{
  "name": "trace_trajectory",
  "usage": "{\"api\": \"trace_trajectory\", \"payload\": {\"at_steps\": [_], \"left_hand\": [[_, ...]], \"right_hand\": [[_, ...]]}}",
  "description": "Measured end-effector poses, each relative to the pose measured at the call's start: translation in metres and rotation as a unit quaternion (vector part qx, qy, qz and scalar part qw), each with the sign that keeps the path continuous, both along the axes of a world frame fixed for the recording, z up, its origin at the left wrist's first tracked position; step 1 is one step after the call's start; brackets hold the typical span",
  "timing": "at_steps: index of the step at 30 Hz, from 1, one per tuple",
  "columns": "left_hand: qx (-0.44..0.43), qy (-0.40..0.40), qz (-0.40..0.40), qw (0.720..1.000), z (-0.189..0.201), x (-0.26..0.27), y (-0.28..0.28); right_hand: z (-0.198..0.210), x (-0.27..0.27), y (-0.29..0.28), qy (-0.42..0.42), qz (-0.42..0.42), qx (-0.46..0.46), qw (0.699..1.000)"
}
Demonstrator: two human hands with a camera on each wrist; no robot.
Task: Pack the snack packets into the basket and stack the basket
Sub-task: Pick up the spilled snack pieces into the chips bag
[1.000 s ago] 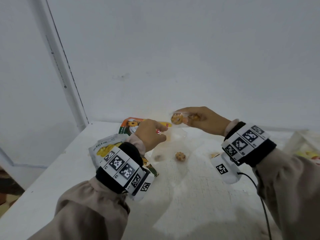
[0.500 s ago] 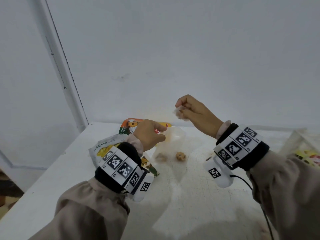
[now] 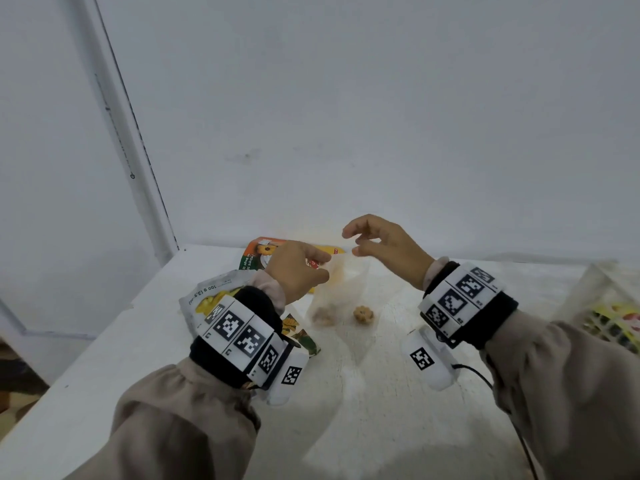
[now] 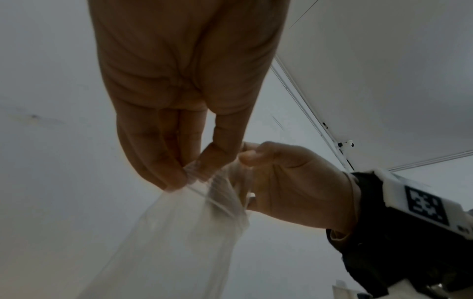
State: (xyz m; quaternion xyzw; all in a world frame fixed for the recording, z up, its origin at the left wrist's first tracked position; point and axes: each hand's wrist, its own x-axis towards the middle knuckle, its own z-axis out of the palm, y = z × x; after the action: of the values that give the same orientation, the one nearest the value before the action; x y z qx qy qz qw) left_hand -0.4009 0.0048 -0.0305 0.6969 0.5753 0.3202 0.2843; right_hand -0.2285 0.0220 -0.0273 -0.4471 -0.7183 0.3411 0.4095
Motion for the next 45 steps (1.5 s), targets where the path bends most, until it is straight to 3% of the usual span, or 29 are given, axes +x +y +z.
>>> {"api": "trace_trajectory", "payload": {"at_steps": [2, 4, 7, 10, 12, 15, 18, 20, 26, 30, 34, 36, 38, 42, 45], "left_hand": [[0.005, -0.002, 0.008, 1.000, 0.000, -0.001, 0.000], [0.012, 0.000, 0.013, 1.000, -0.001, -0.002, -0.001], [0.015, -0.002, 0.011, 1.000, -0.001, -0.002, -0.002], [0.003, -0.014, 0.004, 1.000, -0.001, -0.002, -0.001], [-0.006, -0.017, -0.001, 1.000, -0.001, -0.002, -0.002], [-0.011, -0.013, -0.004, 1.000, -0.003, -0.002, -0.001], [-0.007, -0.004, -0.006, 1.000, -0.005, -0.003, 0.000], [-0.004, 0.000, -0.010, 1.000, -0.005, -0.003, 0.000], [0.002, -0.001, -0.017, 1.000, -0.004, 0.004, -0.002], [0.003, -0.003, -0.024, 1.000, -0.002, 0.007, -0.004], [-0.005, -0.021, -0.028, 0.999, -0.001, 0.009, -0.007], [-0.008, -0.035, -0.030, 0.999, -0.001, 0.008, -0.009], [-0.015, -0.052, -0.028, 0.998, -0.001, 0.008, -0.010], [-0.033, -0.071, -0.031, 0.996, -0.002, 0.006, -0.010], [-0.036, -0.084, -0.034, 0.995, -0.003, 0.007, -0.009]], "right_hand": [[-0.011, 0.002, 0.015, 0.009, -0.058, -0.026, 0.998], [-0.033, 0.006, 0.032, -0.120, -0.081, -0.082, 0.986], [-0.067, 0.009, 0.044, -0.352, -0.011, -0.188, 0.917], [-0.081, 0.005, 0.040, -0.461, 0.029, -0.181, 0.868], [-0.080, 0.004, 0.037, -0.468, 0.021, -0.165, 0.868], [-0.072, 0.013, 0.041, -0.413, -0.004, -0.174, 0.894], [-0.053, 0.040, 0.046, -0.353, -0.034, -0.167, 0.920], [-0.041, 0.063, 0.044, -0.346, -0.050, -0.175, 0.920], [-0.048, 0.107, 0.036, -0.379, -0.143, -0.245, 0.881], [-0.065, 0.109, 0.034, -0.473, -0.123, -0.268, 0.830], [-0.079, 0.108, 0.034, -0.527, -0.137, -0.258, 0.798], [-0.076, 0.104, 0.032, -0.513, -0.136, -0.248, 0.811], [-0.063, 0.098, 0.029, -0.452, -0.135, -0.214, 0.856], [-0.015, 0.073, 0.011, -0.189, -0.088, -0.080, 0.975], [0.014, 0.044, -0.010, -0.049, -0.045, 0.012, 0.998]]}}
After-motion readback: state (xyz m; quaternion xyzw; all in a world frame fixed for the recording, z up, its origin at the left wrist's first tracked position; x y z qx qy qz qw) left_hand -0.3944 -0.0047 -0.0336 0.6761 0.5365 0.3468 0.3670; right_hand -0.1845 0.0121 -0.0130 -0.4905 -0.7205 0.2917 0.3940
